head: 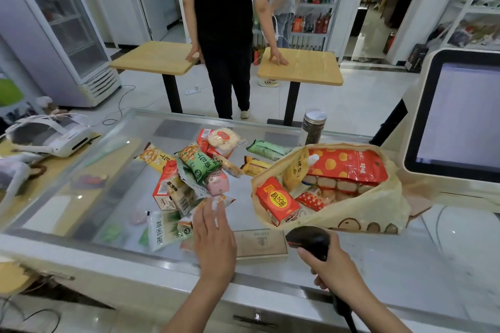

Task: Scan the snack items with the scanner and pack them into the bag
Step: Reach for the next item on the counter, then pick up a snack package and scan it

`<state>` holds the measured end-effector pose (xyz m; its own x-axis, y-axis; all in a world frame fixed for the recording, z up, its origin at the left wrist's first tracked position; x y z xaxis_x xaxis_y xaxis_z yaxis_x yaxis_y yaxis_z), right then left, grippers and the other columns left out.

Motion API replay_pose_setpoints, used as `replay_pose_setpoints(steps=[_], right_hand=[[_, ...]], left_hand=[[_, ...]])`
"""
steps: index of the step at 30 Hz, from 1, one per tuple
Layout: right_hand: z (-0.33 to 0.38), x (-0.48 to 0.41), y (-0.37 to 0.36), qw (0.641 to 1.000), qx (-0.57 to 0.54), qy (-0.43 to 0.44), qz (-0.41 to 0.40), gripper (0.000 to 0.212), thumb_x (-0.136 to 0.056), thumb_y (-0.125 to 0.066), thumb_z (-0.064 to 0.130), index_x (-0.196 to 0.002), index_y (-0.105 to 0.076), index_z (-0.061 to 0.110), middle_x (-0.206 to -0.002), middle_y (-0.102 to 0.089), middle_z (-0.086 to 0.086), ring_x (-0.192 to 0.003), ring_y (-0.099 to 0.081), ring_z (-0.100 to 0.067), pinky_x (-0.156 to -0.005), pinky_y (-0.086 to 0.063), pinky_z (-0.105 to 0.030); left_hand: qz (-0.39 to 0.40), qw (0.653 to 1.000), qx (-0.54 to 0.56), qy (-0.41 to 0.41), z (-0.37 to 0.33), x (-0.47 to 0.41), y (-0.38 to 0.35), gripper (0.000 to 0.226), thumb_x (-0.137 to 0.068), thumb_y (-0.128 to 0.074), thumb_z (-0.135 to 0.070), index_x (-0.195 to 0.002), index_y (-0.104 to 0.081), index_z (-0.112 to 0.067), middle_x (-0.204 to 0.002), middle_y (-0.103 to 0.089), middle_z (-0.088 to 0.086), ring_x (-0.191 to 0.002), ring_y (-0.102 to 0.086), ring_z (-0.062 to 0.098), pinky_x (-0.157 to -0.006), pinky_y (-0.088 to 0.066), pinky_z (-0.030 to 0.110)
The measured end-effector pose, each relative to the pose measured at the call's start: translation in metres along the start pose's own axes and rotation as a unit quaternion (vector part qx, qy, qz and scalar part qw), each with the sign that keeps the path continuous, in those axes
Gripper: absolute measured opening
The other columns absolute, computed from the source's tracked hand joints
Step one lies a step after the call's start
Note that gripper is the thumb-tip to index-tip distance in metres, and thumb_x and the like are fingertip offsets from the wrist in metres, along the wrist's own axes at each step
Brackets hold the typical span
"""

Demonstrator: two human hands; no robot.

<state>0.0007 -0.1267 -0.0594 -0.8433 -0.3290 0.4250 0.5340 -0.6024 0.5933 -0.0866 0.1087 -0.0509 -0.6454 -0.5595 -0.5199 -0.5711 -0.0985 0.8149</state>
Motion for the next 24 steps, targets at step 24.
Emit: replay_pose_setpoints(steps=[24], right_hand=[[-0.018, -0.008, -0.002, 0.988, -0.136, -0.008, 0.071, 0.029, -0.086, -0.067, 0.037, -0.1, -0.062, 0.011, -0.049, -0.054, -0.005, -0.04, -0.051, -0.018, -0.043, -0.041, -0.025]], left_hand=[[0.111, 0.984, 0.092, 0.108, 0.009, 0.036, 0.002, 0.062, -0.065, -0.083, -0.029, -0.114, -0.058, -0.003, -0.104, -0.053, 0.019, -0.095, -0.048, 0.036, -0.075, -0.047, 0.044]])
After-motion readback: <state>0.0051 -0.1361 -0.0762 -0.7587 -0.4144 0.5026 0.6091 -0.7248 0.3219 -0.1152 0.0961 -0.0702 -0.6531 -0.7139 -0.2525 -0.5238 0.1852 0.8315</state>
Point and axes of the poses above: each hand's wrist, its own x-axis away from the middle knuckle, its own y-axis out of the back of the hand, z = x × y, the point moved 8 cm from there along -x, towards the middle knuckle
